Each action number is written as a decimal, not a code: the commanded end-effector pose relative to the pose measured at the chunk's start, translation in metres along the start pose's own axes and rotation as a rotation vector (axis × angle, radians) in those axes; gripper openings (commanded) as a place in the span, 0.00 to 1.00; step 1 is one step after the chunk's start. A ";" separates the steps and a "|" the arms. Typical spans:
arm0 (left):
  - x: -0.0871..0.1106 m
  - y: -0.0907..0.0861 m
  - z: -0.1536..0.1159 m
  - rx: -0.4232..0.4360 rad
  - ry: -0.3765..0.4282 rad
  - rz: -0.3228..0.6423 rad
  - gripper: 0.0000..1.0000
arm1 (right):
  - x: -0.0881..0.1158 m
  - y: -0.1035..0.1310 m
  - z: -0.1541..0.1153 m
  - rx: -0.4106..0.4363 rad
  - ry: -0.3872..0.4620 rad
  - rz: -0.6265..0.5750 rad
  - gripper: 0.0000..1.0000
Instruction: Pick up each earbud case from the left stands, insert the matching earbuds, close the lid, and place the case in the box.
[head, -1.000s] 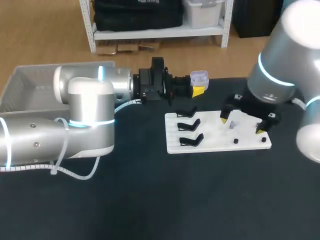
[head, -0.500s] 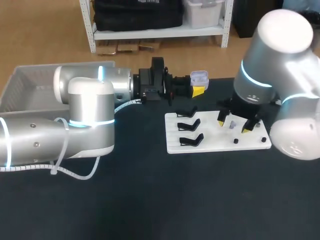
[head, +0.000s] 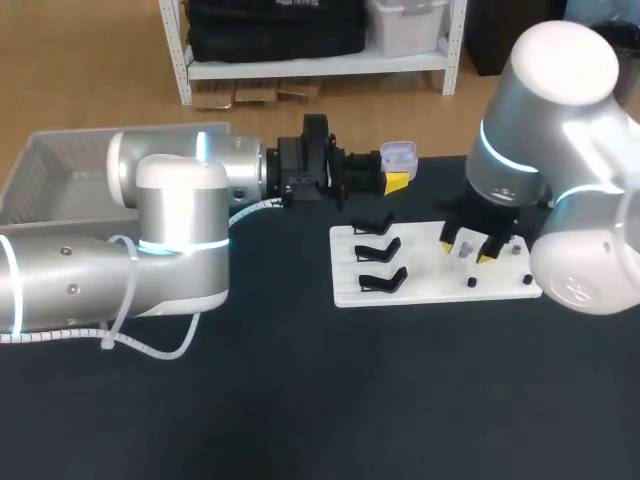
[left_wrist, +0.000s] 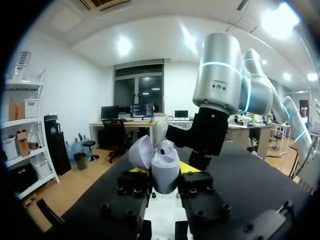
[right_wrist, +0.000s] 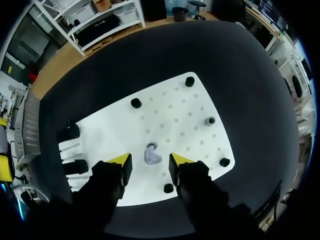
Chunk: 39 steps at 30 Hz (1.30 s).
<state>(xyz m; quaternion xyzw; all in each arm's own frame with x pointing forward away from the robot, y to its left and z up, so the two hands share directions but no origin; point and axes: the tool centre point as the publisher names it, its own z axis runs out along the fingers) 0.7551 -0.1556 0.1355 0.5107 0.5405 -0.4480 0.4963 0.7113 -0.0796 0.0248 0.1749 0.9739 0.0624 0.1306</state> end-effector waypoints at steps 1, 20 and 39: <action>0.002 -0.001 0.000 -0.004 -0.008 0.005 0.00 | -0.002 0.000 -0.001 0.000 -0.003 0.000 0.44; 0.002 -0.001 0.000 -0.004 -0.008 0.005 0.00 | -0.001 0.000 0.003 0.014 -0.001 0.012 0.34; 0.002 -0.001 0.000 -0.004 -0.008 0.005 0.00 | -0.002 -0.001 0.004 0.028 0.000 0.014 0.21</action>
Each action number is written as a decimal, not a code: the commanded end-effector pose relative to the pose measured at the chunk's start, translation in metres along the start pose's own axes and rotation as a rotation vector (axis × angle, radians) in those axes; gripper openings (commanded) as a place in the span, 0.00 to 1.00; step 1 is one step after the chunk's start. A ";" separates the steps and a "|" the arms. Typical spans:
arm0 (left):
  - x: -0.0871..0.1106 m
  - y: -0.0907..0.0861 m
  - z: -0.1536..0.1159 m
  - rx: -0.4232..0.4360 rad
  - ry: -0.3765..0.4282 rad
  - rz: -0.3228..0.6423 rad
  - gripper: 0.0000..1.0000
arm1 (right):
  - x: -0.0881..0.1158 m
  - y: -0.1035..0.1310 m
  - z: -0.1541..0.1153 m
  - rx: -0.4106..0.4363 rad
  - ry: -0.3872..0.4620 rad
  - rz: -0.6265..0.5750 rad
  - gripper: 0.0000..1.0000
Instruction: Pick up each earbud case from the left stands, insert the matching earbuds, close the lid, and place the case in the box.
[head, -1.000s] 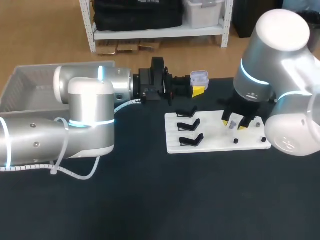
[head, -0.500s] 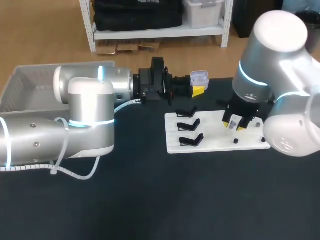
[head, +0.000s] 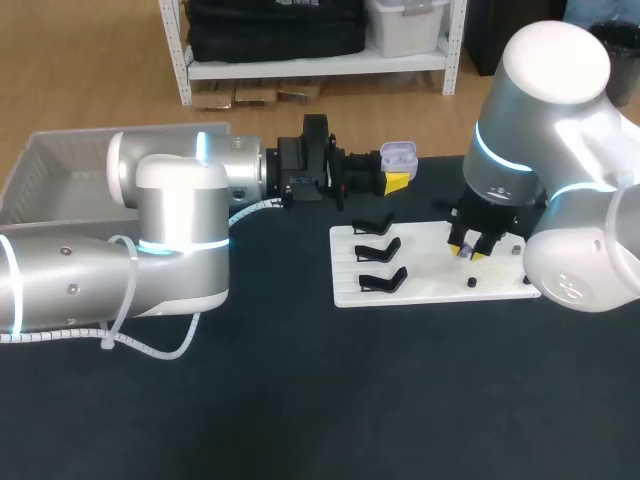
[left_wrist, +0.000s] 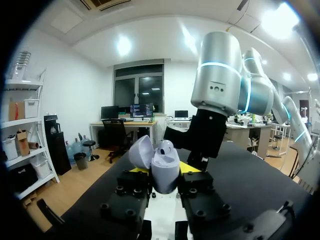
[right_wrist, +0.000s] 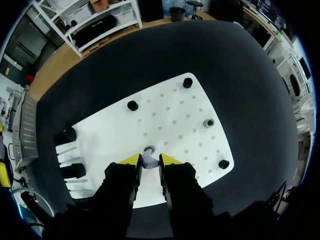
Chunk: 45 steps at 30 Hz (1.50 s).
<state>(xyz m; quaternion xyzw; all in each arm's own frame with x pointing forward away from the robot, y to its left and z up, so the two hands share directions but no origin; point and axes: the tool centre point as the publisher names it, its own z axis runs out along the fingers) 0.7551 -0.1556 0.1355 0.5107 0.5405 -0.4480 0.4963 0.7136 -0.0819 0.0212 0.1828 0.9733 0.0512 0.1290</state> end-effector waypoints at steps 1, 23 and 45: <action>0.002 -0.001 0.000 -0.004 -0.008 0.005 0.00 | 0.000 0.001 0.000 0.004 0.003 0.001 0.20; 0.002 -0.001 0.000 -0.004 -0.008 0.005 0.00 | 0.001 0.000 -0.068 0.018 0.084 -0.110 0.00; 0.002 -0.001 0.000 -0.004 -0.008 0.005 0.00 | 0.018 0.076 -0.190 -0.086 0.029 -0.462 0.00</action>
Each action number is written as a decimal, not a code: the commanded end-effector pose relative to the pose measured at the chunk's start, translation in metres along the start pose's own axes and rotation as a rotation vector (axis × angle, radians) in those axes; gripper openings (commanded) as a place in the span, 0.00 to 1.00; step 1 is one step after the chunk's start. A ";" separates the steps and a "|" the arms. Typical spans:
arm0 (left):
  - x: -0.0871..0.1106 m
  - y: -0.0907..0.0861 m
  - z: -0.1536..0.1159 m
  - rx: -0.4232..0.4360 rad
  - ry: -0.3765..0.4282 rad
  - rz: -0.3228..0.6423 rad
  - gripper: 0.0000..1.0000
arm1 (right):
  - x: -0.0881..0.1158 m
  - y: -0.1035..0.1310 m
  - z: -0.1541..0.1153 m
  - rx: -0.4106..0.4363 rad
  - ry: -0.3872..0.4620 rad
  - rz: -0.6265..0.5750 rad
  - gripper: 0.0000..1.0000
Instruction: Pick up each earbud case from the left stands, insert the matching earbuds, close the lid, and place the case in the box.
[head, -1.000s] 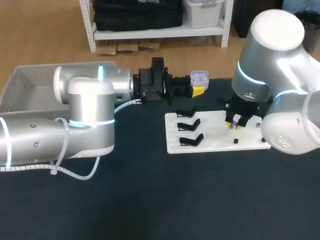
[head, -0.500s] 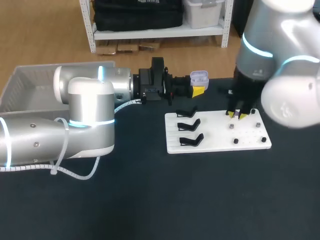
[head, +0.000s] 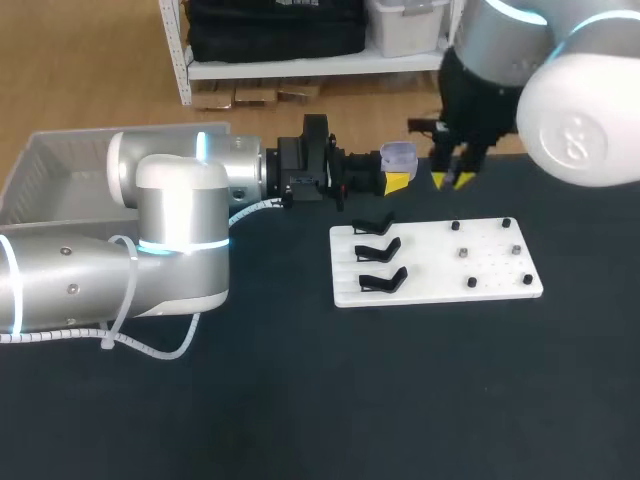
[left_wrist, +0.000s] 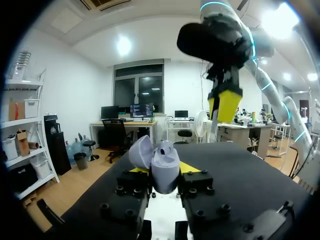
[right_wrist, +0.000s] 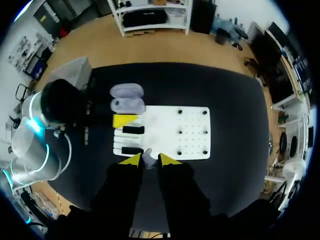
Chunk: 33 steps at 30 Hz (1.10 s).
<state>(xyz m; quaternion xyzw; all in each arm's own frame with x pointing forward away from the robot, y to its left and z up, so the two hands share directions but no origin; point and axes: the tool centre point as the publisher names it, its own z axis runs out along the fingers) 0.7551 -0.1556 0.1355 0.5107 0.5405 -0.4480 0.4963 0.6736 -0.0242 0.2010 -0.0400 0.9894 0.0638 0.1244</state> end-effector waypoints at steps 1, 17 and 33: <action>0.002 -0.001 0.000 -0.004 -0.008 0.005 0.00 | -0.005 0.014 -0.010 -0.005 -0.016 -0.043 0.00; 0.002 -0.001 0.000 -0.004 -0.008 0.005 0.00 | -0.047 0.037 0.002 0.012 -0.028 -0.251 0.00; 0.002 -0.001 0.000 -0.004 -0.008 0.005 0.00 | -0.061 0.037 0.027 0.021 0.038 -0.267 0.00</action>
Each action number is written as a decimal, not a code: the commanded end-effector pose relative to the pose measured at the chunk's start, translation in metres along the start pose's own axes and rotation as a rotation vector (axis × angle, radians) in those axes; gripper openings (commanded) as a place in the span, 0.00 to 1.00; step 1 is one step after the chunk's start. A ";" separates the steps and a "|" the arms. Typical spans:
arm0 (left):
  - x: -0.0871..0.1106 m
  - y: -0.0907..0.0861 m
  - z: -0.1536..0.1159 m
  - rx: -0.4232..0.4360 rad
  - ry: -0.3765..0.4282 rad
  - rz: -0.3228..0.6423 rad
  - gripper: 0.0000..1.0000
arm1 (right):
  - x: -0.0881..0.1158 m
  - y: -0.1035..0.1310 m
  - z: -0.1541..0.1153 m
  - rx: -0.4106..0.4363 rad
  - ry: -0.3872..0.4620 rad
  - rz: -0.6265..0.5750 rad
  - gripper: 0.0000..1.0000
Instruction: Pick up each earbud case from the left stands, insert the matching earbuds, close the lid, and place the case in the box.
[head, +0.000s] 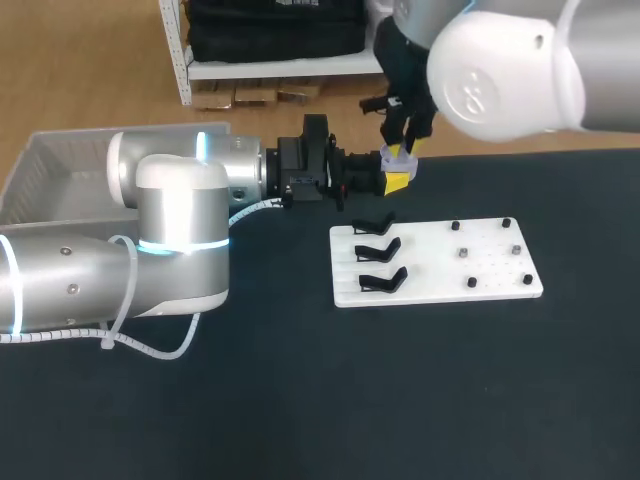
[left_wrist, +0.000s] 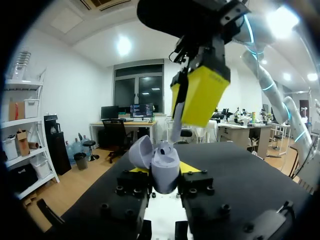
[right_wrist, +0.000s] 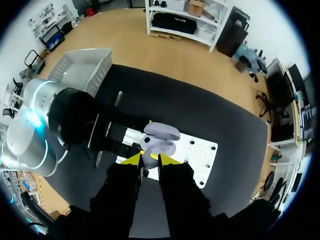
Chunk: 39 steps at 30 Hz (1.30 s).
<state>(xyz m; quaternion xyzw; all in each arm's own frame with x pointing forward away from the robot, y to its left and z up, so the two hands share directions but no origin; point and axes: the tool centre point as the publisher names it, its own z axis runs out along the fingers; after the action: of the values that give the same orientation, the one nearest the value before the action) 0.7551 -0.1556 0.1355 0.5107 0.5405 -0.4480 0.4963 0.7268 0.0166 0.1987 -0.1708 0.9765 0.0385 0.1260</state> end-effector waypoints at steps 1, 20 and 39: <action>0.002 -0.001 0.000 -0.004 -0.008 0.005 0.00 | -0.009 0.000 0.007 0.004 0.030 0.001 0.00; 0.002 -0.001 0.000 -0.004 -0.008 0.005 0.00 | -0.012 0.003 0.017 0.012 0.046 -0.002 0.00; 0.002 -0.001 0.000 -0.004 -0.008 0.005 0.00 | -0.011 0.001 0.026 0.048 0.052 -0.033 0.00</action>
<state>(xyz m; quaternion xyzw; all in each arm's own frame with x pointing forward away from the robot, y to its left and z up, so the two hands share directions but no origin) 0.7550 -0.1560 0.1349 0.5106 0.5406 -0.4482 0.4961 0.7392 0.0238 0.1779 -0.1829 0.9775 0.0096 0.1051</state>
